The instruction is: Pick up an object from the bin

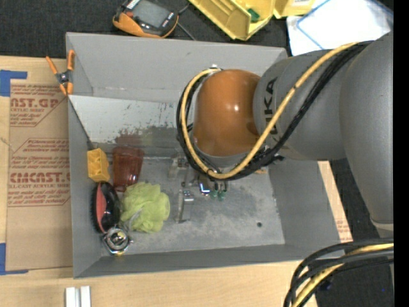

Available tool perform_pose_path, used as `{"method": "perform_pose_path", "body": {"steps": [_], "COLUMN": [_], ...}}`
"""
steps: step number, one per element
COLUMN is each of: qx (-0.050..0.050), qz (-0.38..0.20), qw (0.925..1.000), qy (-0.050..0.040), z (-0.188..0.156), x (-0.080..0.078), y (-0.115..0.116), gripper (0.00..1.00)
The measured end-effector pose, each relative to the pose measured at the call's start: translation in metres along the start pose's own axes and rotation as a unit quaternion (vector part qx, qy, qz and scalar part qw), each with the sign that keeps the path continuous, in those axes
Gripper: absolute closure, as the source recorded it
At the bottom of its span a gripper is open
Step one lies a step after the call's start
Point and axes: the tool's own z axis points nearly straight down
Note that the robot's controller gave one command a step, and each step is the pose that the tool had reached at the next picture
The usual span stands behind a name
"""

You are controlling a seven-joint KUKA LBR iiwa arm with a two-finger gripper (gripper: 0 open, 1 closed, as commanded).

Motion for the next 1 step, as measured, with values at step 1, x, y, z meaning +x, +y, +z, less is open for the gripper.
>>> {"method": "perform_pose_path", "body": {"steps": [1], "qx": [-0.001], "qz": [0.001], "qw": [1.0], "qy": [-0.0037], "z": [-0.0044], "x": [-0.0019], "y": [-0.0007], "gripper": [0.0]}}
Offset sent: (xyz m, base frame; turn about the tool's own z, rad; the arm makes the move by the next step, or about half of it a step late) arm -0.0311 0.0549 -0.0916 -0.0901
